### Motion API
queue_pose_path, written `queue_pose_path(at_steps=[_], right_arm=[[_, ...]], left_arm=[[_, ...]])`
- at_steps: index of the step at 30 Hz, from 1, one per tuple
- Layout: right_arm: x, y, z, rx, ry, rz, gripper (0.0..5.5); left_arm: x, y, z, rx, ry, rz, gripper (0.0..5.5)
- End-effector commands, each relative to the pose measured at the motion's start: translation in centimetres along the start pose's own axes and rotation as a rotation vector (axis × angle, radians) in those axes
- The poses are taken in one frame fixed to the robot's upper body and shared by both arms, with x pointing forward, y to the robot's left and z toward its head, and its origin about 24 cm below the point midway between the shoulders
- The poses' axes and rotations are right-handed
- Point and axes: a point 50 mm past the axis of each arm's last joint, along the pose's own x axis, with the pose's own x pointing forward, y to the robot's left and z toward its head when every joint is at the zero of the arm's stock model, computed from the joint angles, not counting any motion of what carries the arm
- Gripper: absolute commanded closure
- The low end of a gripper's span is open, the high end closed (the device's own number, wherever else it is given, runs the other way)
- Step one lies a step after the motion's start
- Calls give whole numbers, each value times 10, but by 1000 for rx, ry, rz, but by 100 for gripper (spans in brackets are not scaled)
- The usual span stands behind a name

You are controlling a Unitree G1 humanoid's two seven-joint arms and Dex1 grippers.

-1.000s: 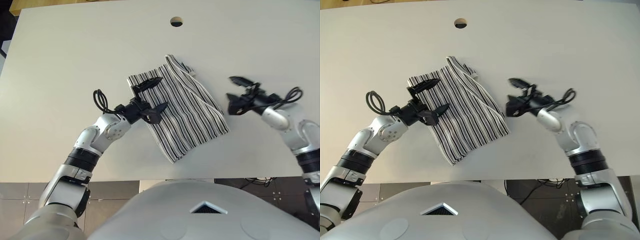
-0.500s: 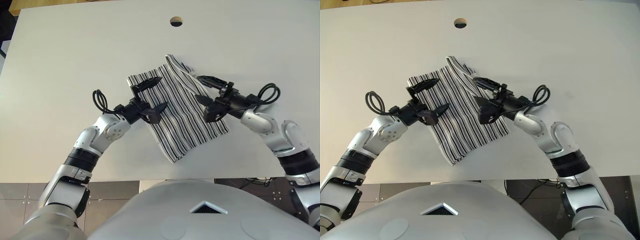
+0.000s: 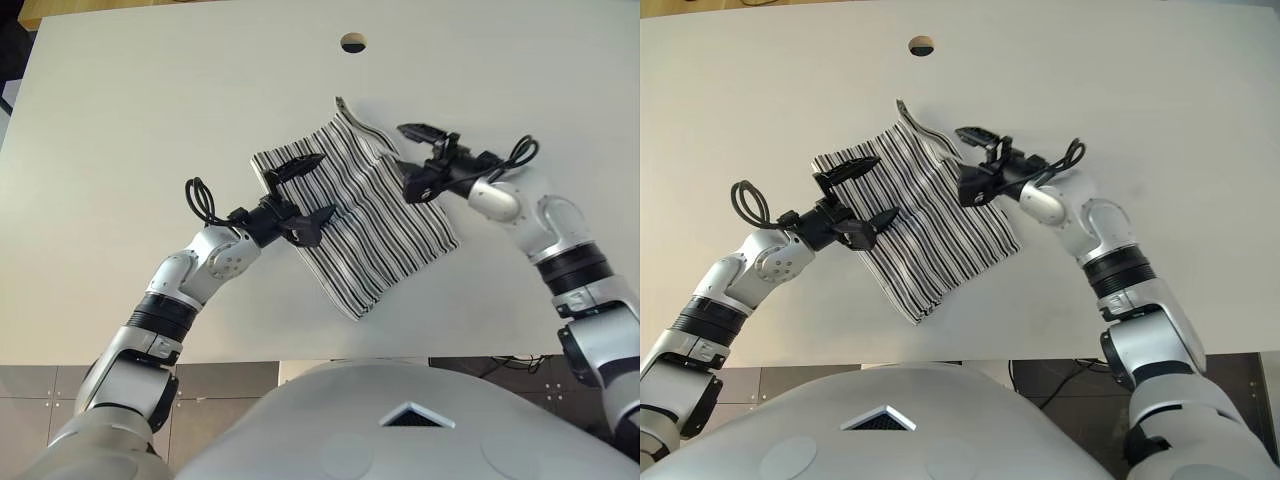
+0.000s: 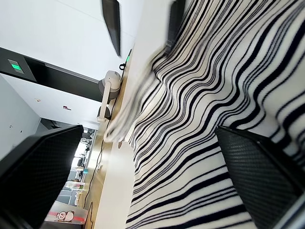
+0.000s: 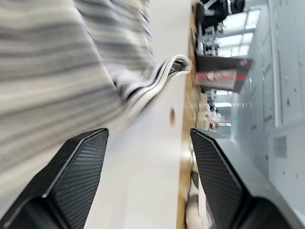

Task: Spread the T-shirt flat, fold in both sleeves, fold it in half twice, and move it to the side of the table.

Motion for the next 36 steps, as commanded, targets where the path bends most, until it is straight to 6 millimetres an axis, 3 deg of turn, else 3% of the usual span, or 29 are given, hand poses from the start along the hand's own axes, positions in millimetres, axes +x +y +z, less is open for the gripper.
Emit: queue_pose_path(at_steps=[1,3,7,11,13,16,18,20,25,30,36], right_arm=[[-14,4,-22,48,78,9,233],[-20,7,-32,61,127,-3,233],[-21,3,-13,71,47,-67,233],[-23,-41,20,5,-73,-270,233],[-21,-33,38,-36,-143,-195,233],[-31,6,46,-77,-189,38,233],[-32,24,41,-45,-186,115,233],[-18,31,37,-29,-178,121,233],[34,0,42,-48,-190,-46,233],[34,-24,39,-132,-185,-125,233],[55,23,33,-105,-135,85,233]], left_arm=[[-28,-40,-24,-21,163,-221,36],[-29,-35,-30,-11,181,-206,36],[-19,-8,-34,11,183,-14,36],[-16,37,-42,16,236,297,36],[-19,56,-38,1,228,439,36],[-21,77,-43,31,266,563,36],[-22,82,-43,15,269,604,36],[-19,83,-37,-22,227,625,36],[-24,97,-45,-81,261,783,36],[-23,95,-49,-125,275,820,36],[-16,91,-49,-145,270,808,36]])
